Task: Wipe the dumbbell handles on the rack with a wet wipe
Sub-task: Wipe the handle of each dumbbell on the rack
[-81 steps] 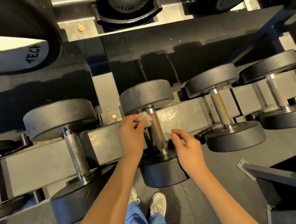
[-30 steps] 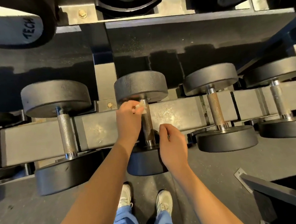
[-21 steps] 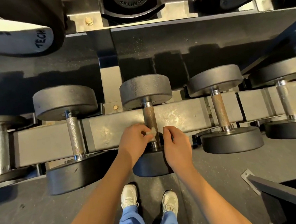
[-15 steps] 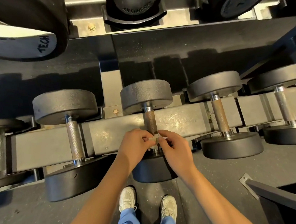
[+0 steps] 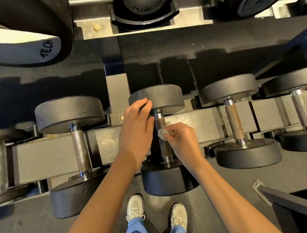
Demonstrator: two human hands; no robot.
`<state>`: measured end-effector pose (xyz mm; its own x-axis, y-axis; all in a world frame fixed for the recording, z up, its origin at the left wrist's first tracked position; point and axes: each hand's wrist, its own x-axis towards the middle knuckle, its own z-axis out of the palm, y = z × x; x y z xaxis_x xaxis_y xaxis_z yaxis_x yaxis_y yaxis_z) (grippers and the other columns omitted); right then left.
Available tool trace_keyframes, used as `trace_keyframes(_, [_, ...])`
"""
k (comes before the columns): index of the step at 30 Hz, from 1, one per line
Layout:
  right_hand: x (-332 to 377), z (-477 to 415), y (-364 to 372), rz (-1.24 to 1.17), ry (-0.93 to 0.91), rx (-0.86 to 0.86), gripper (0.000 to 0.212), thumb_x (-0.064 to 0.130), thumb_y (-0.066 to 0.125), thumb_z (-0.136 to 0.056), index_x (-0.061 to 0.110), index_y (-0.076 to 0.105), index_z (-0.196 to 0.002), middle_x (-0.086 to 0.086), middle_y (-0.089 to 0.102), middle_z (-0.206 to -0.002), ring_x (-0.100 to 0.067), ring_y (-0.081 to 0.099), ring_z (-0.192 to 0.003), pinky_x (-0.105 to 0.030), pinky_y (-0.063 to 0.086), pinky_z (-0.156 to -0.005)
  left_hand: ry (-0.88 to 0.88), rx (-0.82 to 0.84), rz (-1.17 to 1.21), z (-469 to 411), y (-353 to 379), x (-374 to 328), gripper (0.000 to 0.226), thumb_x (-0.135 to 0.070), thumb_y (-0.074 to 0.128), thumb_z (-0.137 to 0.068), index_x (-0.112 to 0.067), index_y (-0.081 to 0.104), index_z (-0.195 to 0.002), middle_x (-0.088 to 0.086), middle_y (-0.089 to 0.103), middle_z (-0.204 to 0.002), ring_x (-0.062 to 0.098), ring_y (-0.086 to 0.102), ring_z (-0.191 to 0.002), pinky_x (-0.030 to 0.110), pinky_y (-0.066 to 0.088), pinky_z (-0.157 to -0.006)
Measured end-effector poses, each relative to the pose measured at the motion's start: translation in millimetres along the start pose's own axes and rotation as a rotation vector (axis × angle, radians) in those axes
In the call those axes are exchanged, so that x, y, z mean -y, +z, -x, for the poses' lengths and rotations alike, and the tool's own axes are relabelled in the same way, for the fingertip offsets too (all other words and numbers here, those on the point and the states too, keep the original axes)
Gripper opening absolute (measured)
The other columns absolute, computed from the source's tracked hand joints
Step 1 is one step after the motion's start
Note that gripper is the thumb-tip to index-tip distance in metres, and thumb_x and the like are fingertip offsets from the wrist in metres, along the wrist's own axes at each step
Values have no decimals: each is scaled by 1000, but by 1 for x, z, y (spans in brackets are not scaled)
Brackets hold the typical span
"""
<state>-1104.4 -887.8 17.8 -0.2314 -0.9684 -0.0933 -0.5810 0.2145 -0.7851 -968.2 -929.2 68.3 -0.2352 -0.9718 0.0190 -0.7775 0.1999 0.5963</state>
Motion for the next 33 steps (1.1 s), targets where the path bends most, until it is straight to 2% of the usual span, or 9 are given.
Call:
trace_keyframes(4, [2,-5,3,82,-16,-7,7,12,70,-84,12,73,-90,3,64,-87,-4,54,-76,-3,38,-67,25,-10,0,2,3,4,47,-20,46,-98,-20,38,-145,-5,36,-147,6,24,-135,14,21,-100])
trace_keyframes(9, [19,-31,13,81,71,-129,9,11,61,-87,11,70,-86,0,62,-87,-10,54,-75,-20,43,-68,31,3,5,1,2,6,46,-22,45,-99,-21,37,-145,-7,35,-148,5,23,-135,14,24,-99])
trace_keyframes(12, [14,-12,3,115,18,-4,14,15,60,-91,13,71,-83,6,60,-80,4,49,-64,-8,40,-61,28,8,16,2,2,6,46,-22,45,-99,-21,37,-145,-7,34,-148,2,21,-134,14,24,-98])
trace_keyframes(15, [9,12,-9,101,4,141,14,18,62,-91,10,74,-95,11,62,-87,12,51,-68,0,41,-69,10,4,14,3,1,4,47,-22,44,-99,-23,36,-145,-8,33,-149,0,19,-133,14,23,-98])
trace_keyframes(18, [12,-2,-4,148,25,100,14,23,62,-92,14,73,-93,6,64,-91,4,50,-72,-5,43,-72,-7,10,14,3,0,1,48,-23,44,-100,-24,34,-146,-9,32,-150,1,19,-135,15,22,-99])
trace_keyframes(20, [19,-15,1,108,43,24,13,21,61,-92,13,71,-89,1,64,-92,1,51,-74,-4,41,-71,-21,18,10,3,0,-1,48,-23,43,-100,-24,32,-147,-9,31,-151,3,19,-137,15,22,-99])
trace_keyframes(22, [24,-21,2,94,60,-9,13,19,61,-91,11,71,-93,0,63,-94,0,49,-73,0,36,-69,-27,20,0,2,0,-1,48,-22,42,-100,-23,32,-147,-8,31,-151,5,20,-137,16,21,-99])
trace_keyframes(26, [17,-1,-9,171,200,209,18,25,61,-92,14,70,-102,7,61,-90,-1,53,-74,-9,37,-59,-29,13,-29,3,1,-3,48,-21,41,-100,-21,32,-147,-6,33,-151,8,22,-138,16,19,-100])
trace_keyframes(33, [10,12,-23,269,188,406,14,17,65,-88,14,74,-97,3,69,-96,0,51,-67,-5,37,-58,-34,-3,-32,5,2,-9,45,-19,42,-100,-16,38,-145,0,38,-148,14,28,-136,25,26,-108])
